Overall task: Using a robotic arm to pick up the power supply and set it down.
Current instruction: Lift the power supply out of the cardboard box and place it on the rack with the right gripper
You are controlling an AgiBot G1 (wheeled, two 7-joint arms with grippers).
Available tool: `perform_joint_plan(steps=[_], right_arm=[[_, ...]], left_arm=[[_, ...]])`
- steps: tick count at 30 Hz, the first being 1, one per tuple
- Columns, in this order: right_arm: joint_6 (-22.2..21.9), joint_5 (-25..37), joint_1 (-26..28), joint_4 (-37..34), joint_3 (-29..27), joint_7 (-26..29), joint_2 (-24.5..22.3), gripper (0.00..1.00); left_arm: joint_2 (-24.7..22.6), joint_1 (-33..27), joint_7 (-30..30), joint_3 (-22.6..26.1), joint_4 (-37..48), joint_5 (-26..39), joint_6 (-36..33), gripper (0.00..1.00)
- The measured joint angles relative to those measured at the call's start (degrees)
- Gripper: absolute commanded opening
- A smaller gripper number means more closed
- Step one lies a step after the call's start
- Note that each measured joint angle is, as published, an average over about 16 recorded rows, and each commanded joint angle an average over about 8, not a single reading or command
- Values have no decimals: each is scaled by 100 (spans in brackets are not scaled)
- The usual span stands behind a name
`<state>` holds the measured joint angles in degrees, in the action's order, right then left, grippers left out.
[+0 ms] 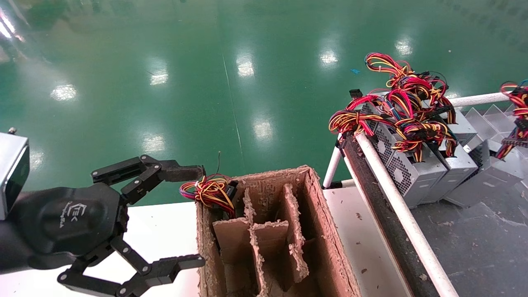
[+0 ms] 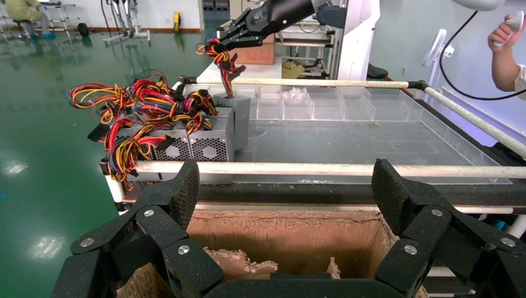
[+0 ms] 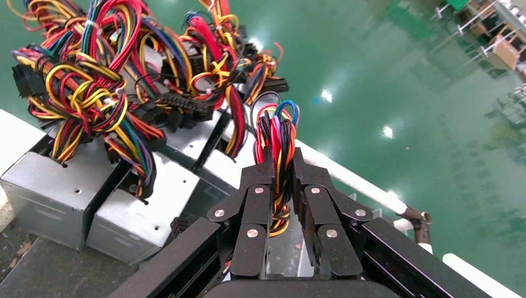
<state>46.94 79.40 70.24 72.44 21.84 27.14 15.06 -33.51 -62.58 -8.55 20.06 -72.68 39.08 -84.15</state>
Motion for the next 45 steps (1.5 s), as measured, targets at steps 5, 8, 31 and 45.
perform_joint_plan(steps=[5,8,31,45], right_arm=[[178,226,288,-140,94,-2,244,0],[282,331,462,-236,142,-18,392,0],[821,579,1264,-906,310,-268,999,100],[1020,431,1347,-841,257,-286,898,100]], left_arm=[[0,0,0,0,0,0,0,100],[0,0,0,1,0,0,0,100],[1,-1,1,3,0,-2,1,100],[1,-1,2,4,0,-3,1,100]])
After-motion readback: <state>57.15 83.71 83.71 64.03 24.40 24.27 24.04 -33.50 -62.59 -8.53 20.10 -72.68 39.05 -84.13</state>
